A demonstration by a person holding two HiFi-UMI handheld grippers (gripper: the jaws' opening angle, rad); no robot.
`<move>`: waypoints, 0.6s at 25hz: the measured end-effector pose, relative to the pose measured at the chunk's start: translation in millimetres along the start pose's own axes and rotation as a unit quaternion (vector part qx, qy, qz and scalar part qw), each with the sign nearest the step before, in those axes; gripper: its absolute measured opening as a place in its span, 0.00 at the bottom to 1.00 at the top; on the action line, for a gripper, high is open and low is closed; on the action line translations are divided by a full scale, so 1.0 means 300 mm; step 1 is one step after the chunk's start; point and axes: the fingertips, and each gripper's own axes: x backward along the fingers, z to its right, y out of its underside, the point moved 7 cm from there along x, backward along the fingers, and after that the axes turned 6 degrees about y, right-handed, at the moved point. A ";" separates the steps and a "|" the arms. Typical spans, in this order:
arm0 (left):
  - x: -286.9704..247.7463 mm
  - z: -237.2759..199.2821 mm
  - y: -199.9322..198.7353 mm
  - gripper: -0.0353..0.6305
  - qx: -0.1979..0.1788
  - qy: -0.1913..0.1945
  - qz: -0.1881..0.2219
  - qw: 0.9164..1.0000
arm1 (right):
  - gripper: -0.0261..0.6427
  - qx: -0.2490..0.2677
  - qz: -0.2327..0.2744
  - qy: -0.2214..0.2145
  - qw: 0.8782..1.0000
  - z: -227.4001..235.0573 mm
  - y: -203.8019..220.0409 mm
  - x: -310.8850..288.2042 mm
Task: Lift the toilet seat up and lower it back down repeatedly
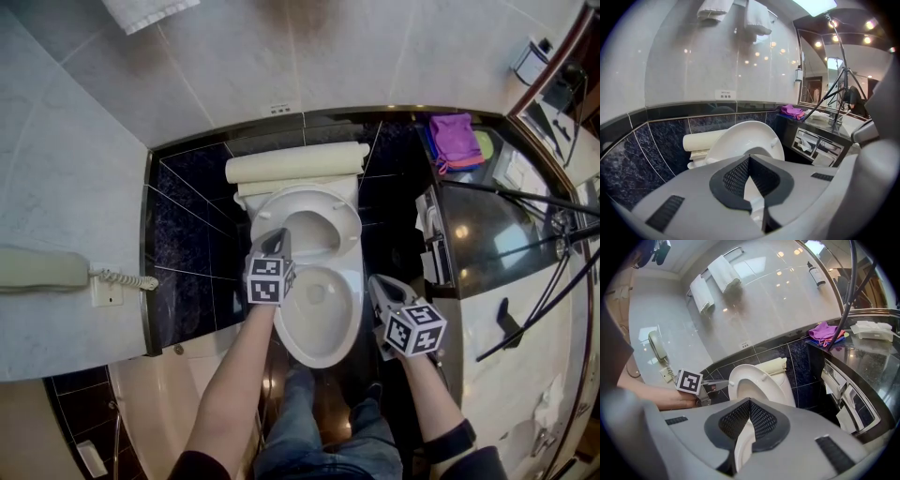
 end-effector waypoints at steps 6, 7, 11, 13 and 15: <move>0.252 0.120 -0.048 0.05 0.000 -0.012 0.012 1.000 | 0.06 0.034 0.007 -0.018 0.999 -0.047 -0.045 0.117; 0.306 0.147 -0.055 0.05 0.001 -0.013 0.015 1.000 | 0.06 0.040 0.008 -0.021 0.999 -0.060 -0.054 0.144; 0.526 0.249 -0.086 0.05 -0.001 -0.025 0.031 0.999 | 0.06 0.077 0.020 -0.034 0.996 -0.106 -0.102 0.257; 0.643 0.301 -0.084 0.05 0.004 -0.035 0.038 0.999 | 0.06 0.088 0.024 -0.041 0.995 -0.130 -0.111 0.334; 0.751 0.352 -0.077 0.05 0.009 -0.043 0.047 0.998 | 0.06 0.092 0.030 -0.045 0.994 -0.144 -0.111 0.417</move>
